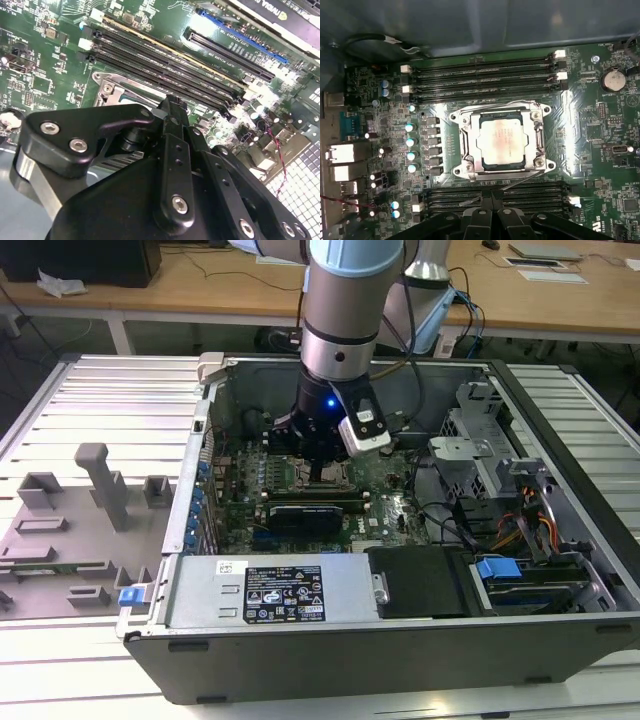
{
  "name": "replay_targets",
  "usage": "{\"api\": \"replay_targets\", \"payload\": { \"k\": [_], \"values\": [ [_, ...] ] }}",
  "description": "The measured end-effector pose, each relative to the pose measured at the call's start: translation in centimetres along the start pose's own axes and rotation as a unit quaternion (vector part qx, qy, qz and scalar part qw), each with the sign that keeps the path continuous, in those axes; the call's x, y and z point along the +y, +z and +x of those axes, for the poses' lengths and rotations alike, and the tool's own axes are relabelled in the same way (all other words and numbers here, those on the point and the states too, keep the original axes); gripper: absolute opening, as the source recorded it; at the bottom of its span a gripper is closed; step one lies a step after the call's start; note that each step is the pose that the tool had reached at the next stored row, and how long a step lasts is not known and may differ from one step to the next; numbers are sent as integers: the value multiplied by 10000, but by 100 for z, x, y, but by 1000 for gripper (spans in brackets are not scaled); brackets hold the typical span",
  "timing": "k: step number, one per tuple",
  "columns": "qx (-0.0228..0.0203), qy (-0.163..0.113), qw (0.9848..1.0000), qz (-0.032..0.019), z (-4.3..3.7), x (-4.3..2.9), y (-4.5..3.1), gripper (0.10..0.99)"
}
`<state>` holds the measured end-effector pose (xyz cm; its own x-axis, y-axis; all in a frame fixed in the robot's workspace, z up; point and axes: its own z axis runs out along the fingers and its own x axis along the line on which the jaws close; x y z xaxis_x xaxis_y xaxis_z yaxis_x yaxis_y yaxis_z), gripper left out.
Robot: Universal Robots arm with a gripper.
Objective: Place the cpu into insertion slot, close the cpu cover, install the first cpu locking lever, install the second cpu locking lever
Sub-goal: 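Install the second cpu locking lever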
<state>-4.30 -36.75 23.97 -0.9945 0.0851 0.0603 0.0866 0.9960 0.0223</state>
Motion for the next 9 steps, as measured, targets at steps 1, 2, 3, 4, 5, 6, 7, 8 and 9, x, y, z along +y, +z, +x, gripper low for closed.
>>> {"api": "replay_targets", "payload": {
  "k": [1, 2, 3, 4, 5, 6, 7, 8, 9],
  "values": [
    [-2, 0, 10000, -1, 0, 0, 1, 106],
    [-21, -2, 10000, -3, 5, 0, 4, 106],
    [-77, -8, 10000, -9, 18, -2, 9, 106],
    [-158, -19, 9999, -20, 46, -5, 23, 106],
    [-191, -23, 9998, -27, 82, -10, 36, 106],
    [-204, -23, 9998, -34, 111, -13, 44, 106],
    [-211, -24, 9998, -40, 134, -16, 50, 106],
    [-221, -25, 9997, -59, 174, -21, 62, 106],
    [-235, -28, 9997, -95, 207, -28, 71, 106]
  ]
}}
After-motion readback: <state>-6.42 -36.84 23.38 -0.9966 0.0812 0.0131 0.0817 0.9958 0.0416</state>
